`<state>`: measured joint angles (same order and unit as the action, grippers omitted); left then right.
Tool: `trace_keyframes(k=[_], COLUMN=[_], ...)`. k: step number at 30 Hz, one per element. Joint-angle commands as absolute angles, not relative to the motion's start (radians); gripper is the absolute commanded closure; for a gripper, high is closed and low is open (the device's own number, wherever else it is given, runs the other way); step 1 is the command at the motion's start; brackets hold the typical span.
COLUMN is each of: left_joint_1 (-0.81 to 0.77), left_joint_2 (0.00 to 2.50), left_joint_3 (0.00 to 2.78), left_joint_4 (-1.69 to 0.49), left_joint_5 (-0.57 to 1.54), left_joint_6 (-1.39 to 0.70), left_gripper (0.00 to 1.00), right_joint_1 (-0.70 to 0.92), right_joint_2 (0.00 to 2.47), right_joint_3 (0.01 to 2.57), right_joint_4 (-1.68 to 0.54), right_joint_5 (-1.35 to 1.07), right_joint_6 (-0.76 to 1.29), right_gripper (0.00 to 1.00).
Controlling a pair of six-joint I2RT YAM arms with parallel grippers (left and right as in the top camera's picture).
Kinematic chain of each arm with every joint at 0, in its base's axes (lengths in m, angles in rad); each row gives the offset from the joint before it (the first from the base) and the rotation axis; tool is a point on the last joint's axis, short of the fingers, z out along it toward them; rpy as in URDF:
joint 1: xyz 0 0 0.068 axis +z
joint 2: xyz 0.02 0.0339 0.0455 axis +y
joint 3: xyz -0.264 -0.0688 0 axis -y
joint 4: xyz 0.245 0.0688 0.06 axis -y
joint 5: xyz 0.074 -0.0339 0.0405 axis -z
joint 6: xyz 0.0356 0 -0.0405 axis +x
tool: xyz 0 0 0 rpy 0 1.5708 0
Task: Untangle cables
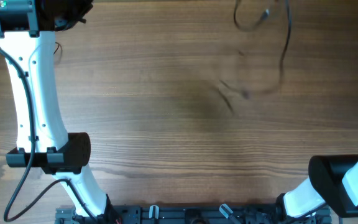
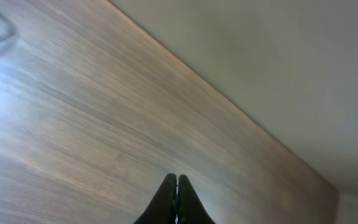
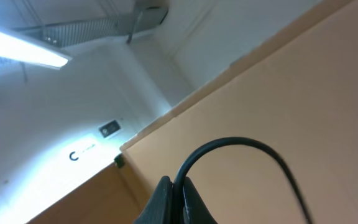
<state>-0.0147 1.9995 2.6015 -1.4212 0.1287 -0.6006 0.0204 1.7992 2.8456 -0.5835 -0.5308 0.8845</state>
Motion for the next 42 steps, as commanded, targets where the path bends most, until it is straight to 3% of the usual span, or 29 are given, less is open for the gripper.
trace_keyframes(k=[1, 3, 5, 7, 8, 13, 18, 20, 21, 23, 24, 25, 28, 30, 40, 42], left_joint_1=[-0.023, -0.043, -0.084, -0.158, -0.195, -0.244, -0.189, -0.168, -0.166, -0.166, -0.166, -0.166, -0.183, -0.209, -0.432, -0.481], left_joint_2=[2.009, 2.011, 2.019, 2.042, 2.053, 2.062, 2.062, 2.062, 2.063, 2.063, 2.063, 2.063, 2.071, 2.094, 2.395, 2.443], left_joint_3=[2.609, 2.609, 2.609, 2.609, 2.606, 2.606, 2.606, 2.606, 2.605, 2.605, 2.605, 2.605, 2.605, 2.605, 2.602, 2.602], left_joint_4=[-1.415, -1.391, -1.385, -1.392, -1.392, -1.388, -1.438, -1.429, -1.425, -1.43, -1.438, -1.448, -1.461, -1.493, -1.606, -1.56], left_joint_5=[0.45, 0.602, 0.678, 0.731, 0.732, 0.658, 0.533, 0.533, 0.531, 0.525, 0.525, 0.526, 0.525, 0.498, 0.428, 0.467], left_joint_6=[-0.386, -0.342, -0.344, -0.349, -0.378, -0.397, -0.398, -0.4, -0.4, -0.397, -0.397, -0.397, -0.388, -0.366, -0.344, -0.344], left_gripper=[0.96, 0.96, 0.9, 0.92, 0.96, 0.96, 0.96, 0.96, 0.96, 0.96, 0.96, 0.96, 0.96, 0.96, 0.96, 0.9], right_joint_1=[0.023, 0.026, 0.041, 0.058, 0.075, 0.183, 0.177, 0.199, 0.203, 0.183, 0.184, 0.184, 0.184, 0.184, 0.182, 0.182], right_joint_2=[1.798, 1.802, 1.81, 1.822, 1.834, 1.882, 1.874, 1.882, 1.897, 1.916, 1.917, 1.906, 1.89, 1.901, 1.894, 1.894], right_joint_3=[2.853, 2.853, 2.853, 2.853, 2.853, 2.851, 2.854, 2.851, 2.851, 2.851, 2.852, 2.852, 2.851, 2.851, 2.854, 2.854], right_joint_4=[-0.464, -0.399, -0.368, -0.382, -0.39, -0.501, -0.123, -0.329, -0.321, 0.06, 0.165, 0.073, -0.549, -0.746, -0.736, -0.678], right_joint_5=[-0.573, -0.627, -0.625, -0.63, -0.626, -0.467, -0.484, -0.465, -0.482, -0.536, -0.537, -0.544, -0.427, -0.333, -0.285, -0.319], right_joint_6=[0.99, 1.064, 1.103, 1.105, 1.061, 0.963, 1.037, 0.999, 1.084, 1.266, 1.239, 1.188, 0.925, 0.851, 0.823, 0.842], right_gripper=[0.96, 0.96, 0.96, 0.96, 0.96, 0.96, 0.96, 0.96, 0.95, 0.96, 0.96, 0.95, 0.96, 0.95, 0.96, 0.95])
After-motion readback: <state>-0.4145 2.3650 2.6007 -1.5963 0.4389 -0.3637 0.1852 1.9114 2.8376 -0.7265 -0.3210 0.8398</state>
